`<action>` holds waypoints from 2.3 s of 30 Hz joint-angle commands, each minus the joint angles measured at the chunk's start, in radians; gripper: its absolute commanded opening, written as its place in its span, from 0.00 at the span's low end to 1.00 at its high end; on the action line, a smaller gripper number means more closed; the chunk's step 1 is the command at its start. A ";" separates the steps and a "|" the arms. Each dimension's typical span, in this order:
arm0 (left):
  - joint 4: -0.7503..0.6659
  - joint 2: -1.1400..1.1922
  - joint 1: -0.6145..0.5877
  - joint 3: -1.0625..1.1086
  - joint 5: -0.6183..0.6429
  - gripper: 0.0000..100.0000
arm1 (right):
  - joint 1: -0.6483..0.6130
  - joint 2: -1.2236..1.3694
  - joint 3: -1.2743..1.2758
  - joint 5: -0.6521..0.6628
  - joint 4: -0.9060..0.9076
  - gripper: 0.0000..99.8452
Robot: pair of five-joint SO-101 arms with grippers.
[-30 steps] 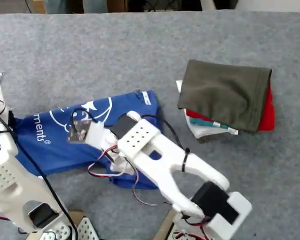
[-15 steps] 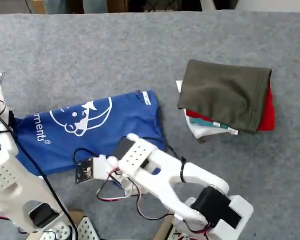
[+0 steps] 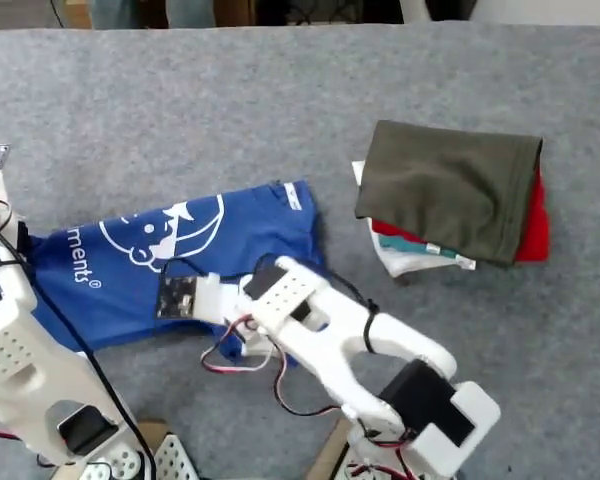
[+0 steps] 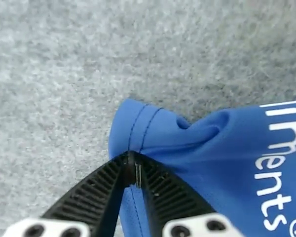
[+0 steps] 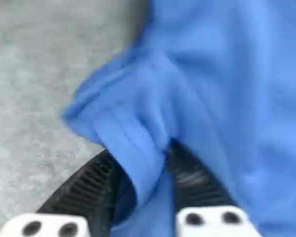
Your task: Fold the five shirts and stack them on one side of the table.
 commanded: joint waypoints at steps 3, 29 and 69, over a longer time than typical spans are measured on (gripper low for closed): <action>0.026 0.006 -0.013 -0.030 -0.009 0.03 | 0.014 -0.015 -0.068 0.002 0.086 0.02; 0.028 0.006 -0.012 -0.030 -0.008 0.03 | 0.138 0.690 -1.472 0.459 0.835 0.01; 0.298 0.005 -0.015 -0.249 0.031 0.10 | 0.143 0.418 -1.336 -0.209 0.827 0.01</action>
